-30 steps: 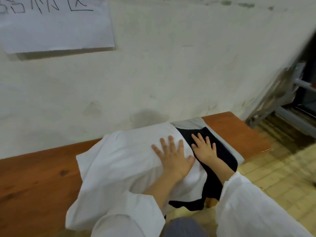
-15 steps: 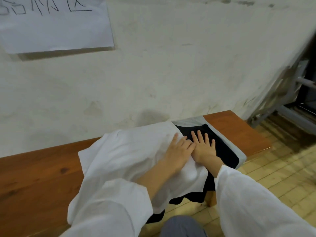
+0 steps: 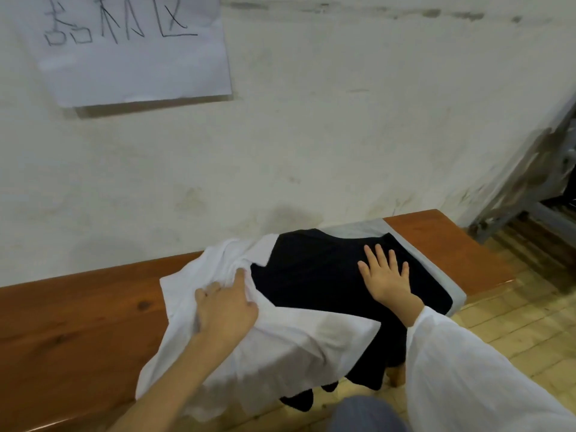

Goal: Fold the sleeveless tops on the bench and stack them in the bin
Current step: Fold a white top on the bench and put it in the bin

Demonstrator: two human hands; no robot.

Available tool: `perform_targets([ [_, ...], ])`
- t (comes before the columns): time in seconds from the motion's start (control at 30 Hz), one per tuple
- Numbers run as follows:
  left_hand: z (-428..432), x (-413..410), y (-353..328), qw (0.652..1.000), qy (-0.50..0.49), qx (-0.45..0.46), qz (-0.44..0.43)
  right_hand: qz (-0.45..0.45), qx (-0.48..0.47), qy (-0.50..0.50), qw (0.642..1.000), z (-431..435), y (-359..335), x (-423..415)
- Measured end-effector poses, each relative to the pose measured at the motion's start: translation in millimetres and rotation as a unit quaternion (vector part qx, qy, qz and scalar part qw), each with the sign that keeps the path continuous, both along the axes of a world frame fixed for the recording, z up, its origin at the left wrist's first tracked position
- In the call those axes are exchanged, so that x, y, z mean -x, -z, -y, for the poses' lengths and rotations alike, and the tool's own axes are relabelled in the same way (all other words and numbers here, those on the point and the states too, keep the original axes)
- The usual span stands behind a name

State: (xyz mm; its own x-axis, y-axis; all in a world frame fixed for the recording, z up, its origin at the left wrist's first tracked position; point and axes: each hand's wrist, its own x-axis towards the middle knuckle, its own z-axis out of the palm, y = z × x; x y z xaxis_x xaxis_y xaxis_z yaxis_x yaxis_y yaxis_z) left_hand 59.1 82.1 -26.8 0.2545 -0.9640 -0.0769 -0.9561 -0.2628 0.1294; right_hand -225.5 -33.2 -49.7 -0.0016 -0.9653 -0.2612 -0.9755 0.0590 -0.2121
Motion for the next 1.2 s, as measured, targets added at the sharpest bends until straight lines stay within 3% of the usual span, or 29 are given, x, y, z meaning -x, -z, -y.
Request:
perform_targets([
  [0.13,-11.0,-44.4,-12.1,0.994,-0.075,-0.081,-0.016,-0.021,-0.030,0.006,0.999,1.8,-10.7,-5.6],
  [0.23,-22.8,-78.2,-14.1,0.986,-0.093,-0.140,0.004,-0.116,-0.029,-0.005,0.993,0.6,-23.2,-18.1],
  [0.3,-37.0,-99.2,-15.1,0.987,-0.105,-0.121,0.031,-0.139,0.022,-0.045,0.989,-8.4,-31.5,-45.0],
  [0.37,-48.1,-108.1,-11.0,0.995,-0.080,-0.028,0.061,-0.065,0.075,-0.095,0.991,-26.2,-34.2,-87.6],
  [0.47,-56.8,-87.4,-1.3,0.988,-0.021,0.104,-0.110,0.049,0.033,-0.113,0.992,-66.5,-24.1,-156.7],
  [0.53,-57.3,-63.7,1.8,0.983,-0.005,0.081,-0.164,0.036,0.029,-0.101,0.994,-85.0,-8.9,-174.6],
  [0.63,-58.8,-54.4,11.2,0.997,0.025,-0.006,-0.067,0.001,0.067,-0.087,0.994,-85.5,5.8,-163.9],
  [0.77,-57.6,-77.0,9.1,0.996,0.024,-0.077,-0.036,-0.004,0.076,-0.084,0.994,-62.4,5.2,-133.5],
  [0.93,-54.9,-112.2,5.1,0.992,-0.050,-0.110,0.042,-0.011,0.086,-0.080,0.993,-22.7,6.4,-86.2],
  [1.07,-49.9,-118.0,16.1,0.998,-0.026,-0.064,0.008,-0.031,0.076,-0.076,0.994,12.2,6.9,-31.0],
  [1.2,-57.9,-111.6,34.6,0.984,-0.018,0.130,-0.117,-0.067,0.022,-0.088,0.994,29.8,2.3,-11.8],
])
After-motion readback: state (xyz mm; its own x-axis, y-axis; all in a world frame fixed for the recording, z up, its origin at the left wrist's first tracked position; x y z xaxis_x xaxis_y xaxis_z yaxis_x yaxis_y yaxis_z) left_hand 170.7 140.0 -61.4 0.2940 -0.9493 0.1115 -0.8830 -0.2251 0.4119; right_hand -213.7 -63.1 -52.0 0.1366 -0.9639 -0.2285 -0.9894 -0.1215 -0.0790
